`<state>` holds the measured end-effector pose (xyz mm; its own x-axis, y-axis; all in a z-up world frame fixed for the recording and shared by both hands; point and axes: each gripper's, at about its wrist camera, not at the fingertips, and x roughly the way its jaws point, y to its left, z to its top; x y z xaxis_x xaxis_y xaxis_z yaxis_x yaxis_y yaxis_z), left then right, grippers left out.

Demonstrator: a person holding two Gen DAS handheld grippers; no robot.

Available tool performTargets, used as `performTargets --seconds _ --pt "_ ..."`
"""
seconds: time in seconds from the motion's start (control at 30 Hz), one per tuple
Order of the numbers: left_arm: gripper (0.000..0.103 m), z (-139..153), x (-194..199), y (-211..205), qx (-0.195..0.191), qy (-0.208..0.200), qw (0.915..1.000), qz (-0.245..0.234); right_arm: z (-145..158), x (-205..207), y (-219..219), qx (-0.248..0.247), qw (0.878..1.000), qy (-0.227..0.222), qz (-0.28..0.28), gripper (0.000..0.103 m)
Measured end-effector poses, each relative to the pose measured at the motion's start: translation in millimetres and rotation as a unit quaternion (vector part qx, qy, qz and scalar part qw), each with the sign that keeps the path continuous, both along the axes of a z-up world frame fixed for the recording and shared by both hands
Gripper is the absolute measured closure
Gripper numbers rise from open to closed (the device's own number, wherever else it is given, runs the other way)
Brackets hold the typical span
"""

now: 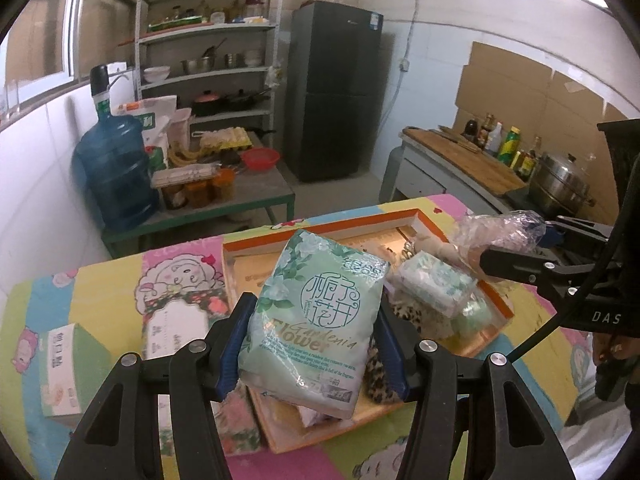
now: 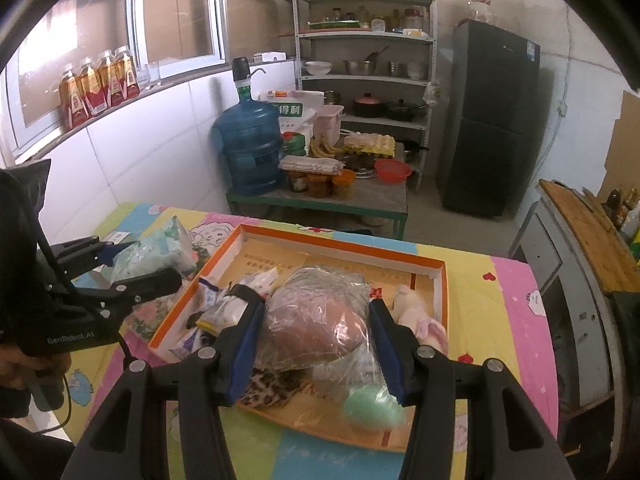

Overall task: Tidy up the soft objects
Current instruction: 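Carry the tissue pack with the left gripper while the right carries the bread bag over the box, then lower both items into the orange box and open both grippers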

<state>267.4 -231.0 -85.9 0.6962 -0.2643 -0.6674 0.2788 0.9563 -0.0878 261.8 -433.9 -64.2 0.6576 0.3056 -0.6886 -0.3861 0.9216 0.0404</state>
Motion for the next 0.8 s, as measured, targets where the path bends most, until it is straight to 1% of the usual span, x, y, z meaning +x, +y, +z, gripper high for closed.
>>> performTargets --seconds 0.23,0.4,0.8 --pt "0.045 -15 20 -17 0.0 0.014 0.9997 0.018 -12 28 -9 0.009 1.0 0.007 0.012 0.05" --pt "0.045 -25 36 -29 -0.001 0.025 0.9993 0.028 -20 45 -15 0.016 1.0 0.013 0.011 0.05" --pt "0.045 -45 59 -48 0.008 0.042 0.9984 0.037 -41 89 -24 0.02 0.999 0.032 0.006 0.05"
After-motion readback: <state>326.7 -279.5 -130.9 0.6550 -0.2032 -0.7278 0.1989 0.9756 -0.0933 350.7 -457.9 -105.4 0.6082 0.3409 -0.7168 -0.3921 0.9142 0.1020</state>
